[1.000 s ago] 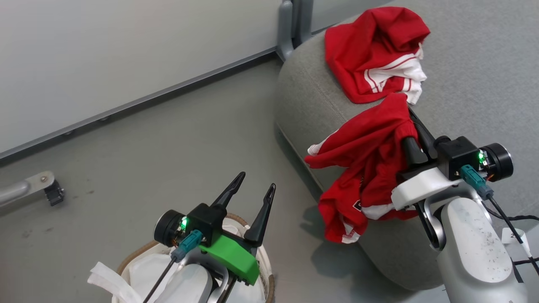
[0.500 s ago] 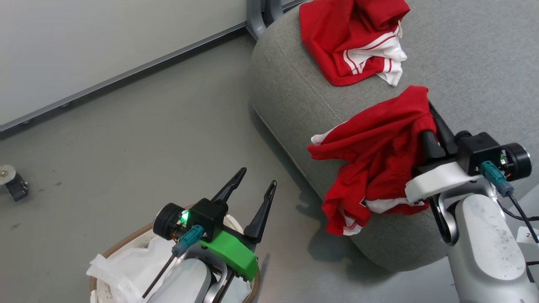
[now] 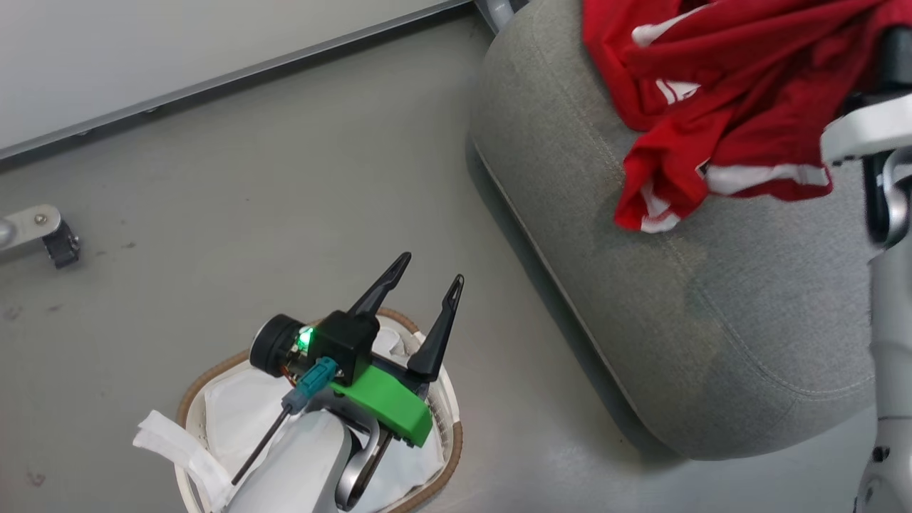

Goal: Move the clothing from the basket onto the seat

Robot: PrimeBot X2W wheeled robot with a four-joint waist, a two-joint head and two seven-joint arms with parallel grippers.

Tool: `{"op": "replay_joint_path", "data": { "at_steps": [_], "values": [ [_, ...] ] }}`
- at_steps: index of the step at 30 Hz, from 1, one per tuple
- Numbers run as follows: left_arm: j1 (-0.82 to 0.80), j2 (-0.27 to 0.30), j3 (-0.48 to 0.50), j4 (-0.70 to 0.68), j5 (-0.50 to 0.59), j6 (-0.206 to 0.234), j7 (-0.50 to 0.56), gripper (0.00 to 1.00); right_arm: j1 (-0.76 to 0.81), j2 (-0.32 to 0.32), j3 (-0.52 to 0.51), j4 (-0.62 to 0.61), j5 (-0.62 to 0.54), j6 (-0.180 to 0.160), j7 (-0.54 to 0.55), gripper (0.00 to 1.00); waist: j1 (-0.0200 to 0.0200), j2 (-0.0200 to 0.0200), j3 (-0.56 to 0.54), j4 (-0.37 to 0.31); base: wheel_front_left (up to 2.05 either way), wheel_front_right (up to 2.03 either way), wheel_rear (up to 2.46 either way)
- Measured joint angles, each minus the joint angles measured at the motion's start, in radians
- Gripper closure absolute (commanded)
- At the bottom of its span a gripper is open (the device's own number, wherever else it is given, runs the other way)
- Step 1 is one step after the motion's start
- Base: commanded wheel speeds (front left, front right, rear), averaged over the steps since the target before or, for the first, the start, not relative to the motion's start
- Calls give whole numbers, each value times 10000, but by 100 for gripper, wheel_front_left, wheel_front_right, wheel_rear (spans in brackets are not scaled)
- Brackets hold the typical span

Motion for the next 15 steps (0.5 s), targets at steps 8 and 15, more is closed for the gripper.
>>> {"op": "replay_joint_path", "data": {
  "at_steps": [8,15],
  "values": [
    [-545,153,-15,-198,272,0,0,0,-1945,-1260,-974,1638,-383,0,0,100,0,0,1023,527,0,0,0],
    [-1145,274,-161,-441,690,0,0,0,-2557,-1764,-2100,2851,-915,0,2,100,1,0,2204,1080,0,0,0]
  ]
}}
